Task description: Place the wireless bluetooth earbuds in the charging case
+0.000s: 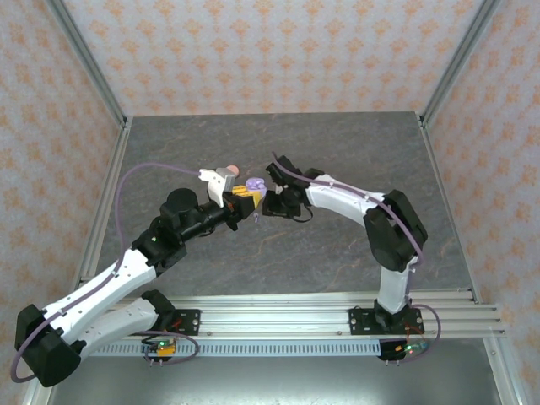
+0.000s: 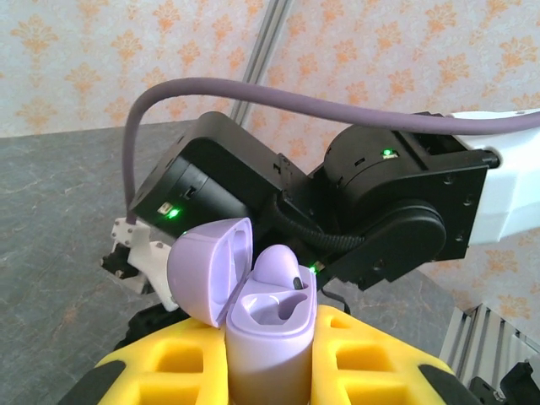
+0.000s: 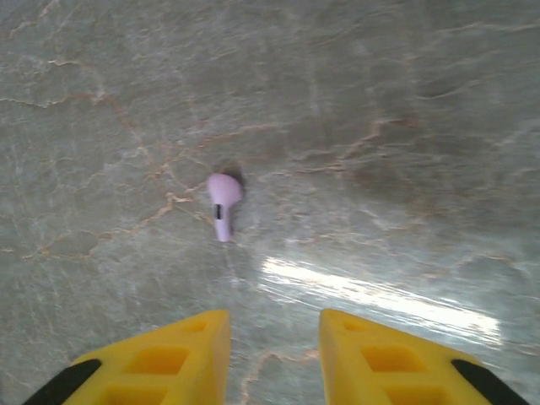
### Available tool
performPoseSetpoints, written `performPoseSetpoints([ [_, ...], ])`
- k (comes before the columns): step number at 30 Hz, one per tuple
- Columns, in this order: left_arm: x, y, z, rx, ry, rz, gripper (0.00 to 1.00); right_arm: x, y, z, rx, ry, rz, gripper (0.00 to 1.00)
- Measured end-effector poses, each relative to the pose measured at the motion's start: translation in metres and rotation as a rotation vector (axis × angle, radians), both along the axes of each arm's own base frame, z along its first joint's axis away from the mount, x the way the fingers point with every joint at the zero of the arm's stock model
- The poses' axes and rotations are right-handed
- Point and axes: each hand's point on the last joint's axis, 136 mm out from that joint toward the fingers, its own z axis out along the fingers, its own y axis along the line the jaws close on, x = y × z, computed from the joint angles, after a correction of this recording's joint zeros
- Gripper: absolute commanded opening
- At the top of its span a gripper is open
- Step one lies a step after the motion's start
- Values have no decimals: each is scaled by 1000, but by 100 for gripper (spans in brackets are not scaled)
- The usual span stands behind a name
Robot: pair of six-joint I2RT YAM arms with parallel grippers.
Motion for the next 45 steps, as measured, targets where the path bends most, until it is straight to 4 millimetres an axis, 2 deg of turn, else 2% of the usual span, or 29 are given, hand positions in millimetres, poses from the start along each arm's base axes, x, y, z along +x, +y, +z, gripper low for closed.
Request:
performPoseSetpoints([
  [8, 0, 0, 0, 3, 0, 1, 18, 2, 33, -14, 2, 10, 5, 23],
  [13, 0, 0, -1, 3, 1, 1, 18, 5, 43, -27, -13, 22, -1, 23],
  [17, 0, 0, -1, 3, 1, 1, 18, 6, 42, -37, -35, 31, -8, 23],
  [25, 0, 0, -2, 5, 4, 1, 18, 10, 45, -42, -41, 30, -14, 23],
  [31, -1, 1, 1, 2, -1, 1, 18, 13, 44, -53, -72, 38, -21, 22],
  [41, -3, 2, -1, 7, 6, 1, 18, 17, 38, -54, -126, 10, -40, 12],
  [45, -3, 2, -1, 8, 7, 1, 18, 21, 33, -52, -154, -20, -53, 10],
])
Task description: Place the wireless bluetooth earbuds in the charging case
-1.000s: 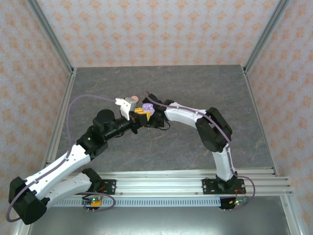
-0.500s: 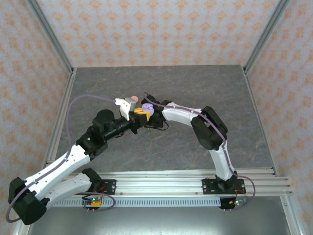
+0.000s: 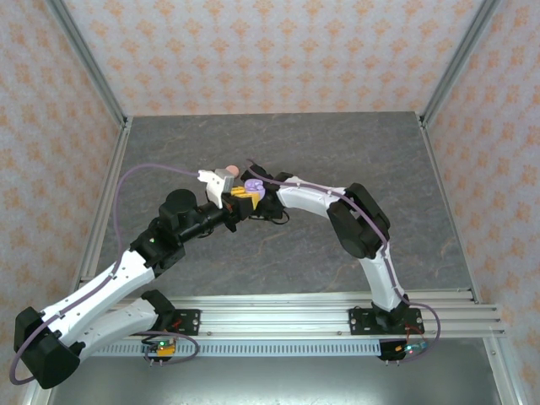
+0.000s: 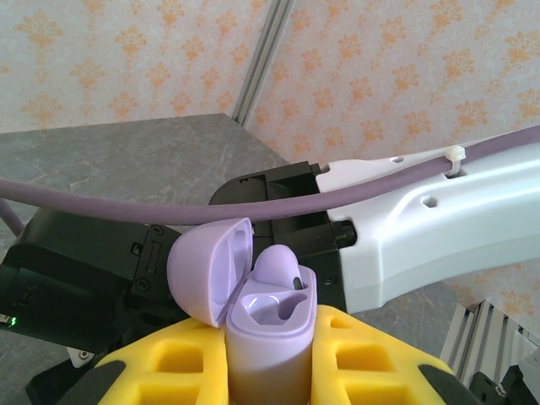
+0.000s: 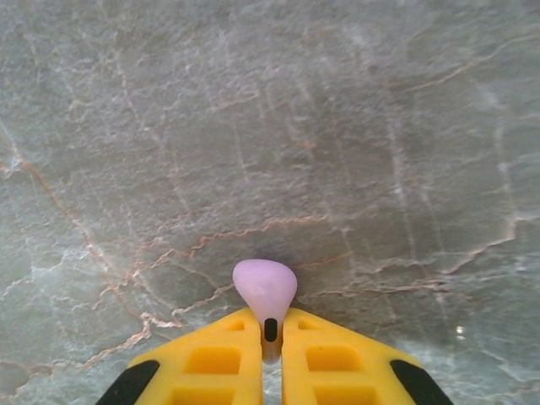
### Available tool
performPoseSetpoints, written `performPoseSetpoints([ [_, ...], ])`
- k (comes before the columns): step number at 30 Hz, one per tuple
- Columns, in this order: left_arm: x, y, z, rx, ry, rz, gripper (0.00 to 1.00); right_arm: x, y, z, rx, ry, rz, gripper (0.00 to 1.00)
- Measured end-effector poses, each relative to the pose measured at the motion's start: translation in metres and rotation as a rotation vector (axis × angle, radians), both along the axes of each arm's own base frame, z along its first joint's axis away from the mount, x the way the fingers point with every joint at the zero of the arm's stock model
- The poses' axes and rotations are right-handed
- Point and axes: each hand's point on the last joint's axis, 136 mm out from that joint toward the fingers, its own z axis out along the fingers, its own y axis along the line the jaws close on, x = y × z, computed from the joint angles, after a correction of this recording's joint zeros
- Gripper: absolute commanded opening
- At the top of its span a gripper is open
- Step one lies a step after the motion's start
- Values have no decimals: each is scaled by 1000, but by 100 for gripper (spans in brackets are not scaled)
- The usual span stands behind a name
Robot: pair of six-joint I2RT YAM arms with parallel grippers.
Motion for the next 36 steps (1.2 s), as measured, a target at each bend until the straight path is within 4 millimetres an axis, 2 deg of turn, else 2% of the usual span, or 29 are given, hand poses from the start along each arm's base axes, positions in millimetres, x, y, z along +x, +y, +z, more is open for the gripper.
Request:
performPoseSetpoints([
  [5, 0, 0, 0, 0, 0, 0, 18, -4, -30, 0, -63, -11, -30, 10],
  [12, 0, 0, 0, 0, 0, 0, 18, -8, -87, 8, -107, 1, -86, 10],
  [16, 0, 0, 0, 0, 0, 0, 18, -10, -111, 13, -134, 4, -90, 10],
  [24, 0, 0, 0, -1, 0, 0, 18, -30, -129, 0, -186, 53, -60, 10],
  [29, 0, 0, 0, -1, 0, 0, 18, -34, -132, -4, -196, 65, -60, 13],
  [36, 0, 0, 0, -1, 1, 0, 18, -35, -134, -4, -205, 67, -57, 36],
])
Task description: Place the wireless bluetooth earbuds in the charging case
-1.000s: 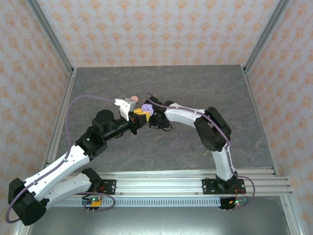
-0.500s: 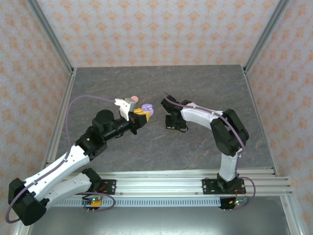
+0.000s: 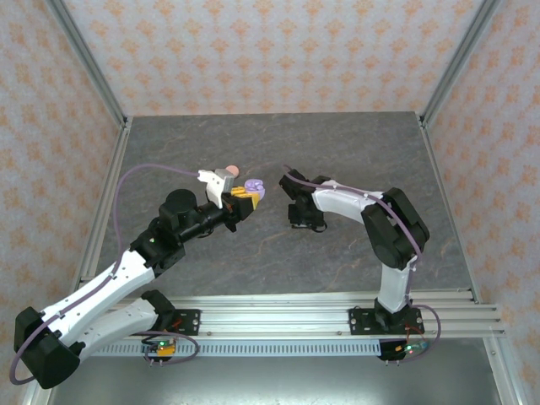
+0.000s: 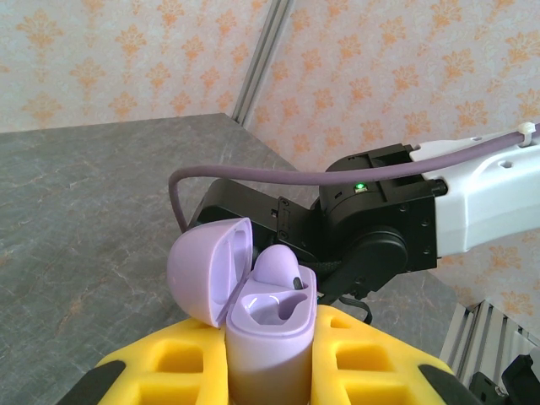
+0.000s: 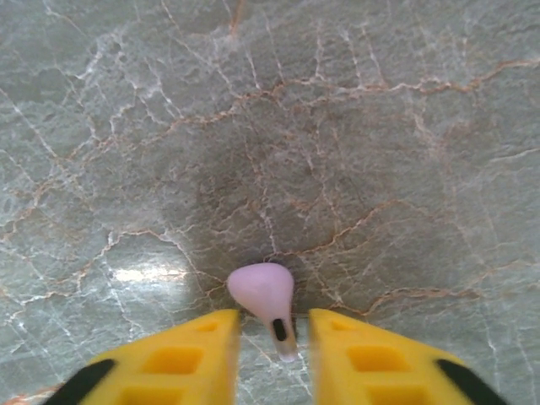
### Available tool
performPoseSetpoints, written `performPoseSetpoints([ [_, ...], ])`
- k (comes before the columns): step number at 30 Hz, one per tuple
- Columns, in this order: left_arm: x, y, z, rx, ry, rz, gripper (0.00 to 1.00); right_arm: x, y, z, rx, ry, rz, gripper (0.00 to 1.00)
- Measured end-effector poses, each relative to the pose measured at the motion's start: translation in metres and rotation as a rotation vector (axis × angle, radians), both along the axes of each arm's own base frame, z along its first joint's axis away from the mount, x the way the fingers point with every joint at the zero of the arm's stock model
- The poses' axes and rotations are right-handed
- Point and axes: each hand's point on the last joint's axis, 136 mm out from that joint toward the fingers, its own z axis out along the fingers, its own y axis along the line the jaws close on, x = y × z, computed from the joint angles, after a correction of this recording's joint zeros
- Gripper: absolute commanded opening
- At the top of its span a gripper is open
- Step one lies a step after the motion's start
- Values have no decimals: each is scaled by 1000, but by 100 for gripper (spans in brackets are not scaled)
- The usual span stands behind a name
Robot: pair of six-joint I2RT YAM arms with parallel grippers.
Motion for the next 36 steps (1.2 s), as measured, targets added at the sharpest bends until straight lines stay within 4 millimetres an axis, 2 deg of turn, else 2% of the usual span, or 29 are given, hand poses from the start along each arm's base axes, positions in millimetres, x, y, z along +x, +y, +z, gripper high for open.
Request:
performPoseSetpoints([
  [4, 0, 0, 0, 0, 0, 0, 18, -1, -3, 1, -19, 1, 8, 40],
  [8, 0, 0, 0, 0, 0, 0, 18, 3, -2, 7, -24, -10, 24, 41],
  [18, 0, 0, 0, 0, 0, 0, 18, 28, 10, 30, -42, -62, 113, 42],
  [36, 0, 0, 0, 0, 1, 0, 18, 25, 2, 13, -94, 29, 158, 38],
])
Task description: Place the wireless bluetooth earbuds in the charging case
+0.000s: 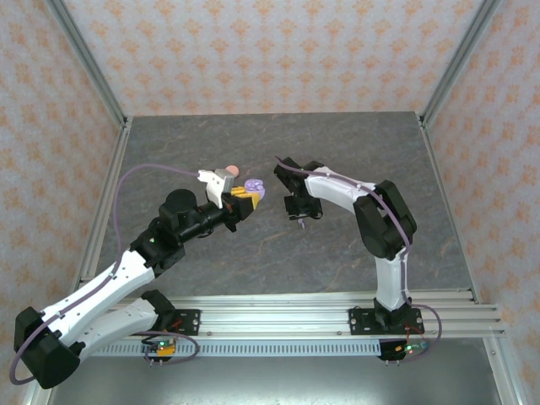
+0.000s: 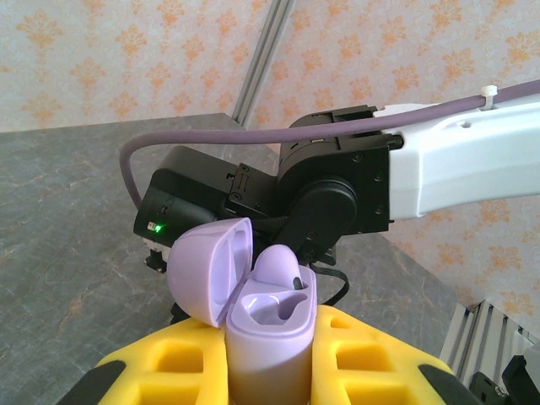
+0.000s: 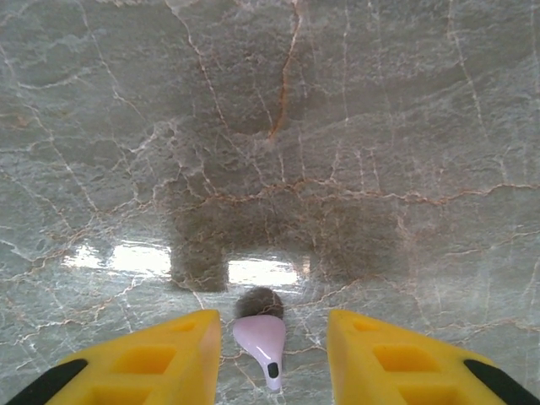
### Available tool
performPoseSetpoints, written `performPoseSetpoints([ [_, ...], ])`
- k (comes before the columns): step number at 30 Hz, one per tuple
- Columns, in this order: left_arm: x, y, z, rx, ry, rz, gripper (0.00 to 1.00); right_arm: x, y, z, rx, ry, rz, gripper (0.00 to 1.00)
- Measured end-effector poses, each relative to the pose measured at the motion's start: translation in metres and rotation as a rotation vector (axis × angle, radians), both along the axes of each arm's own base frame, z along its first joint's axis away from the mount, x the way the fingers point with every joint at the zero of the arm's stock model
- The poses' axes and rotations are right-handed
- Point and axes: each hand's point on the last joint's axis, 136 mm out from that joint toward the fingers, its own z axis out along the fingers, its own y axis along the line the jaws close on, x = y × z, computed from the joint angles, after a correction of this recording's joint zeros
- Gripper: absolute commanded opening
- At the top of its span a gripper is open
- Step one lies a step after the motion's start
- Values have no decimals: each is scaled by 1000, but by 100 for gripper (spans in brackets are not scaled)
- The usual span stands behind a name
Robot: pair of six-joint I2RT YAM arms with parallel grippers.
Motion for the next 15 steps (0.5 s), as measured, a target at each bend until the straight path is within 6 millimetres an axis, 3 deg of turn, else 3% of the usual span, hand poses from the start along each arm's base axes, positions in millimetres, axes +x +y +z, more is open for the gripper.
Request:
performPoseSetpoints([
  [15, 0, 0, 0, 0, 0, 0, 18, -5, 2, -10, 6, 42, 5, 34],
])
